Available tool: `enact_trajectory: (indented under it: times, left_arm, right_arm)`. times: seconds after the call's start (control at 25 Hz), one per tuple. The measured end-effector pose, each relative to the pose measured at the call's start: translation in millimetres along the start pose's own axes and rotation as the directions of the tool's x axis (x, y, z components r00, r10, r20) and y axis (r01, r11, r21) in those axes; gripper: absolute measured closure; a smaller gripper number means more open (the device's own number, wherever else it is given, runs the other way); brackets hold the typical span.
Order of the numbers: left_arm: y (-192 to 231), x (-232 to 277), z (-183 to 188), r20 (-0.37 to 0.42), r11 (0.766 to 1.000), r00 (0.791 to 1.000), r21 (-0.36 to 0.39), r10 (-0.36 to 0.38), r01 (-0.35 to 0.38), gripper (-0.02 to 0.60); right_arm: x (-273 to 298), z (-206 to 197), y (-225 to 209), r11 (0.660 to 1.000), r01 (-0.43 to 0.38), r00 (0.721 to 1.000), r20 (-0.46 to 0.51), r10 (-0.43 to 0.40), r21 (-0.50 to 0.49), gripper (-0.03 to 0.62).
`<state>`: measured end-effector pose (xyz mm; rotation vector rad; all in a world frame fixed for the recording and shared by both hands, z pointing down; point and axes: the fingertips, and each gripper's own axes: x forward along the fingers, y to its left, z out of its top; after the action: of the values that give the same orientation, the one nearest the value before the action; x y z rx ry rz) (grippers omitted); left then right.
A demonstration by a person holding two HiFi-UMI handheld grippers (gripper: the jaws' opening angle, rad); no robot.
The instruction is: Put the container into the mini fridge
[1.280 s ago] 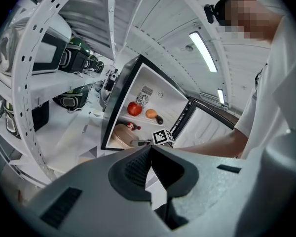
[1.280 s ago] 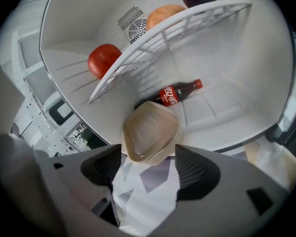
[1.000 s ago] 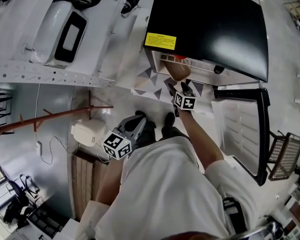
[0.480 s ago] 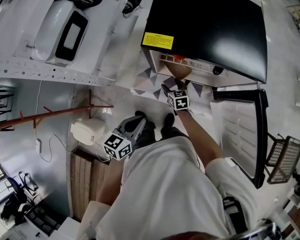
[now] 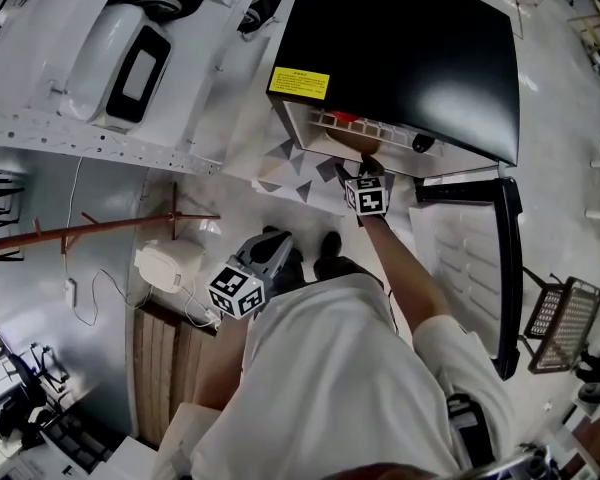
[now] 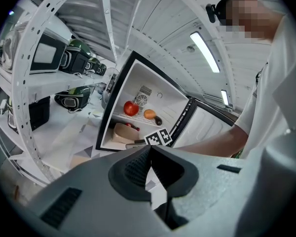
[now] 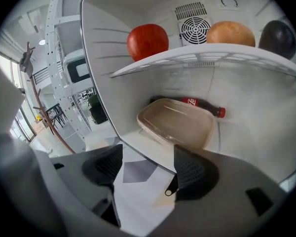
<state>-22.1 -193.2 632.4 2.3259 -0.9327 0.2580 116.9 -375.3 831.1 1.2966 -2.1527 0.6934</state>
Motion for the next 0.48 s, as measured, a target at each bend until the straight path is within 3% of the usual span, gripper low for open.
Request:
enact_trajectory:
  times: [0.2,0.48]
  left_arm:
    - [-7,4,2,0.011,1.0,1.0,0.005,0.003,-0.003,0.577]
    - [-12,4,1,0.023,1.0,1.0,0.014,0.008,-0.008,0.577]
  right_arm:
    - [-7,7,-20,1.0,0.026,1.0,0.008,-0.026,-0.002,0.258]
    - [-17,9,-18,0.999,0.002,1.0,0.024,-0.001,-0.038,0.258]
